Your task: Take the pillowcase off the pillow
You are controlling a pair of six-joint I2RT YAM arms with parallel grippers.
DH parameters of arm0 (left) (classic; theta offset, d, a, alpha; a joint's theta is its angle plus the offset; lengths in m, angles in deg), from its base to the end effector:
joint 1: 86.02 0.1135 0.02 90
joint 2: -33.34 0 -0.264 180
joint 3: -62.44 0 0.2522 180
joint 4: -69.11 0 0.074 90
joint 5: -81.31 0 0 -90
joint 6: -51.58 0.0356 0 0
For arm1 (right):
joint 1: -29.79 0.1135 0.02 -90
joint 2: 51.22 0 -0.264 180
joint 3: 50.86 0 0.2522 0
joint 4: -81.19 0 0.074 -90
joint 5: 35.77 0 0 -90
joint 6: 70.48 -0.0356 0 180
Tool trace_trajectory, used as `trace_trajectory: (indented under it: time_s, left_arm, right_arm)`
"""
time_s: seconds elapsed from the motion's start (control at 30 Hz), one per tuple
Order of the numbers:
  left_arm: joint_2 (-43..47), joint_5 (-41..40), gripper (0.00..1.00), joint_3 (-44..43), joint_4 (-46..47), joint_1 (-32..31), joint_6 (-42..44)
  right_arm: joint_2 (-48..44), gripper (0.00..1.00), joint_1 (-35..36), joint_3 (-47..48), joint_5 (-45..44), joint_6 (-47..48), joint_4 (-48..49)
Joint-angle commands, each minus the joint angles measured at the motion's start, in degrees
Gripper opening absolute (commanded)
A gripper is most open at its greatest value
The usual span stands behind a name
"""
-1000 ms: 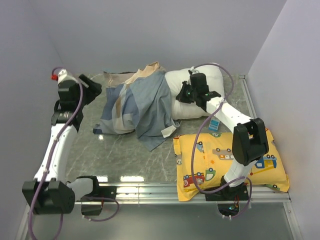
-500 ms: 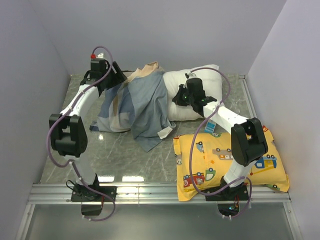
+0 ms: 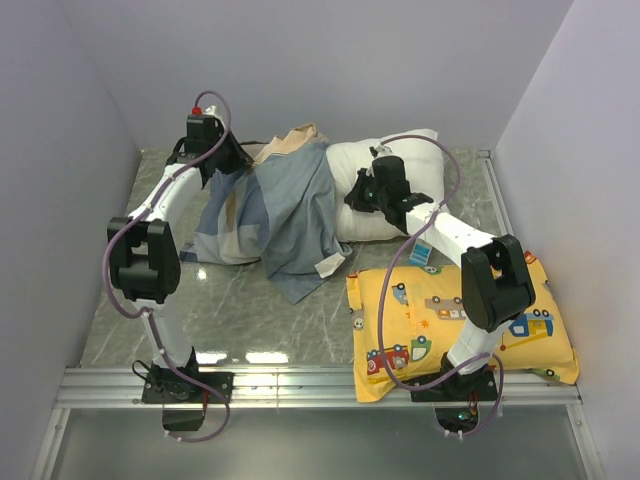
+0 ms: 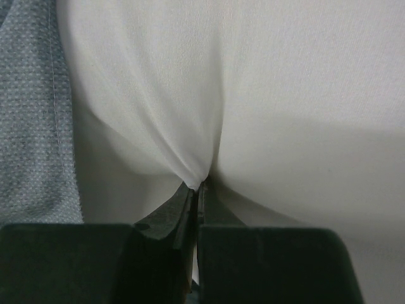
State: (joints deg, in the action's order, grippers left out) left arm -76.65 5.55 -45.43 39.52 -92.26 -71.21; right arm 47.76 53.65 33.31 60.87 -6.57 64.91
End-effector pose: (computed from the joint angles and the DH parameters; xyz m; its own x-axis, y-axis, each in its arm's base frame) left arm 0.4509 -0.0581 0.2952 -0.6090 -0.4615 -0.6451 -0.0195 0.8218 -0.5694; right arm 0.3629 0.1650 0.2533 -0.6407 0.1943 -0.7428 -0.2345 0.8717 0.4302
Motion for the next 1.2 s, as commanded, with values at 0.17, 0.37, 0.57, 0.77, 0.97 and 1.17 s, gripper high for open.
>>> trace_trajectory:
  time_s: [0.17, 0.37, 0.57, 0.77, 0.97, 1.17]
  left_arm:
    - [2.2, -6.0, 0.0, -3.4, -3.5, 3.1, -2.4]
    - [8.4, -4.8, 0.0, 5.9, 0.8, 17.0, -10.7]
    - [12.5, -8.9, 0.01, 10.4, 1.2, 24.1, -12.5]
    - [10.0, -0.4, 0.0, 9.6, 3.0, 23.8, -10.5]
    - [13.0, -1.8, 0.59, 6.4, 0.3, 15.9, -3.4]
    - [26.1, -14.6, 0.77, 14.0, -1.5, 2.8, 0.7]
  right_arm:
    - [2.9, 0.0, 1.2, -1.1, -0.1, 0.3, -5.3]
    - [2.0, 0.0, -0.5, -2.5, 0.5, -0.8, -4.3]
    - [1.8, 0.0, -1.6, -3.4, 1.2, -1.8, -3.8]
    - [1.0, 0.0, -1.4, -3.5, 2.8, -1.6, -2.6]
    - [-0.6, 0.0, 0.7, -2.3, 1.2, 0.2, -3.2]
    - [-2.3, 0.0, 2.0, -0.8, 0.2, 0.9, -4.9]
